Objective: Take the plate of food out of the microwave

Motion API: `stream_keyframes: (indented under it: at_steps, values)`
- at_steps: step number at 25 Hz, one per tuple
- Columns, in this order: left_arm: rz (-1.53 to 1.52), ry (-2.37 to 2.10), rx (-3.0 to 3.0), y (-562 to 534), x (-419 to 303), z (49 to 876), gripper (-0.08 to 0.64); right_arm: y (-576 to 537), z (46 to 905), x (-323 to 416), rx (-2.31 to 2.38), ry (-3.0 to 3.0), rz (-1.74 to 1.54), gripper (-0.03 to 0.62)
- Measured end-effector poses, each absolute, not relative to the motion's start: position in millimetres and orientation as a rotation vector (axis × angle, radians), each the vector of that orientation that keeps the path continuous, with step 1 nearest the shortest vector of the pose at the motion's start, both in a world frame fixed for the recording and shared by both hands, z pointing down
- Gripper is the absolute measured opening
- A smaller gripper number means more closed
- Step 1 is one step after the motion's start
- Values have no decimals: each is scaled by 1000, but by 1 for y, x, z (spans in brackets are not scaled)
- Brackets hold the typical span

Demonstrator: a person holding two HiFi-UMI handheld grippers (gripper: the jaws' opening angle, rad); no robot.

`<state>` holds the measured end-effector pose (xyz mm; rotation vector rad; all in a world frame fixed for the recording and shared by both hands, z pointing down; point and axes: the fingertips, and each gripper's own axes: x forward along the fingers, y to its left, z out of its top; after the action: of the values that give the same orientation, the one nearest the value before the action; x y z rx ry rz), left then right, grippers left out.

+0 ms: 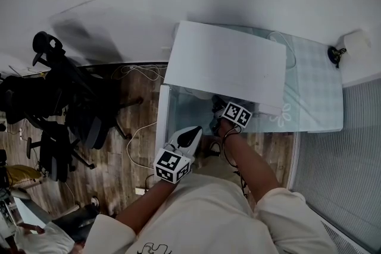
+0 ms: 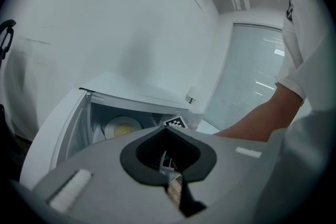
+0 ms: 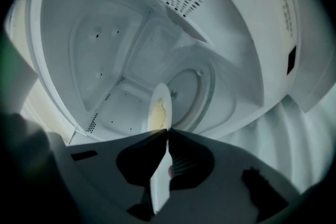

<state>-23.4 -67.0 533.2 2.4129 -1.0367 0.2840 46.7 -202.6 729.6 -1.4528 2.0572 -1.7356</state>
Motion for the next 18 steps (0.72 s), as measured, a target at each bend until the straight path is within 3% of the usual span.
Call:
stream_keyframes:
  at_steps: [18]
  values:
    - [273,-996,2446,-59,-15,524,2,-190,717,57,-1374,1875,-1747,18]
